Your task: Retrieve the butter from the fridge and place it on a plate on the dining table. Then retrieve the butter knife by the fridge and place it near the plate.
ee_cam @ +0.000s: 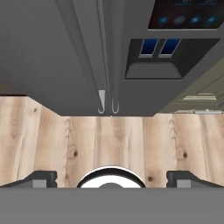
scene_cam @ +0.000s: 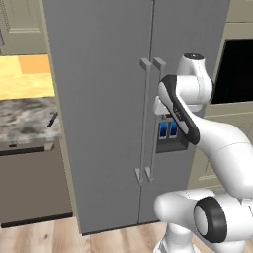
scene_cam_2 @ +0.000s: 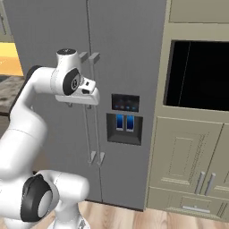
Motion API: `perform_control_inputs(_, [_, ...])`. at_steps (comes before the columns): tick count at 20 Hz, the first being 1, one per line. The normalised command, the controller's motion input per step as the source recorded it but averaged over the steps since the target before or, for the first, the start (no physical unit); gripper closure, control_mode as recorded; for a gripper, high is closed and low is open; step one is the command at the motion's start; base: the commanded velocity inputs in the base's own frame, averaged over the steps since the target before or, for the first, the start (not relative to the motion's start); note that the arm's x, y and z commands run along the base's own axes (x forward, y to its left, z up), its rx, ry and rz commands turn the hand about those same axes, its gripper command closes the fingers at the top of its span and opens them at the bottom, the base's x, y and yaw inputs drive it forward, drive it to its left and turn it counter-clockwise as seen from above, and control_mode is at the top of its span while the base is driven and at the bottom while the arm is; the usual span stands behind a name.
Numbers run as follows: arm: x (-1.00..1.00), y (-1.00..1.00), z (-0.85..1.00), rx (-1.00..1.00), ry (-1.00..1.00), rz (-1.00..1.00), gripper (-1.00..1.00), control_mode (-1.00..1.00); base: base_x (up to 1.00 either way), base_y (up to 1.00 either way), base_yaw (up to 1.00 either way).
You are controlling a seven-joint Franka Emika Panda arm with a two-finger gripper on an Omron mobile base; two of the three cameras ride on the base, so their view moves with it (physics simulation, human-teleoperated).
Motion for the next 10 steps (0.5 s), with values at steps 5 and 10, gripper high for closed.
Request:
perform_control_inputs(5, [0.0, 0.0, 0.0, 0.0, 0.0, 0.0, -1.0, 1.0, 0.01, 0.0, 0.02])
perform_control_inputs(10, [0.0, 0.0, 0.0, 0.0, 0.0, 0.0, -1.0, -1.0, 0.0, 0.0, 0.0])
